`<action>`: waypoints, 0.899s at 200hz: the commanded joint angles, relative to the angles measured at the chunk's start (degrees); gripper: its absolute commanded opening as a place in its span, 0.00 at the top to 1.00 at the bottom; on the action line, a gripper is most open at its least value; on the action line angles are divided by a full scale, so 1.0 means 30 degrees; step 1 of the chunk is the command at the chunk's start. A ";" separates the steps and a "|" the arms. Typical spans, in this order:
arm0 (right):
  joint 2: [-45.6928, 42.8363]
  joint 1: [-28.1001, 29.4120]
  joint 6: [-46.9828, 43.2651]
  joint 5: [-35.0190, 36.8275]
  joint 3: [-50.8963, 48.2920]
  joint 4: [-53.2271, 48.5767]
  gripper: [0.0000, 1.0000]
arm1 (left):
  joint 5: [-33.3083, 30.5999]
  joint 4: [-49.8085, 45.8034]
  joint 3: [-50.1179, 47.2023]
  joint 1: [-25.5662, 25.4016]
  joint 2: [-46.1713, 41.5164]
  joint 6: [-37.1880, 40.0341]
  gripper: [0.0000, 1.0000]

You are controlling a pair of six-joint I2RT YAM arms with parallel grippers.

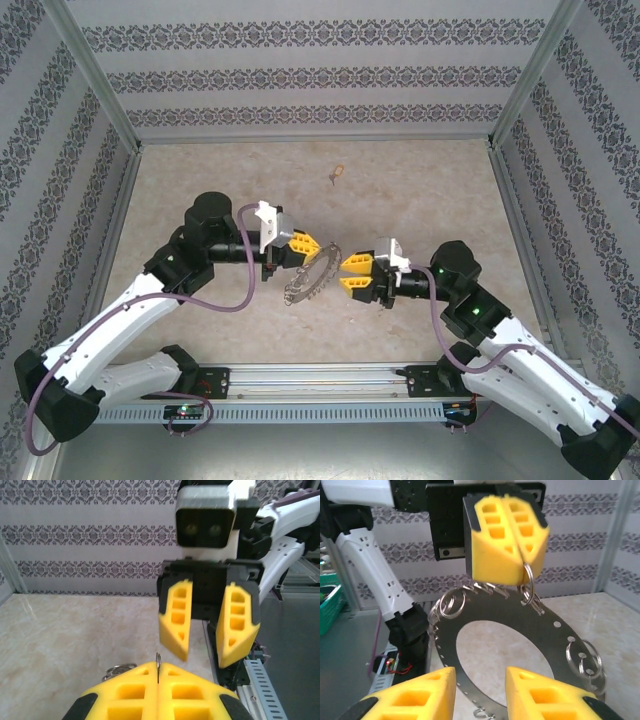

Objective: Put the keys on the keyring

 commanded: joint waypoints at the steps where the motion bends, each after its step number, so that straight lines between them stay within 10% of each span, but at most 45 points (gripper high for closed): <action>1: 0.0424 0.0692 -0.0924 -0.0616 0.0643 0.1737 0.66 | 0.1124 0.1481 -0.0251 -0.0162 -0.0947 -0.0543 1.00; 180: 0.2865 0.1993 -0.0877 0.1018 0.1873 0.4784 0.78 | 0.1619 0.1337 -0.0890 -0.0170 -0.1392 -0.0111 1.00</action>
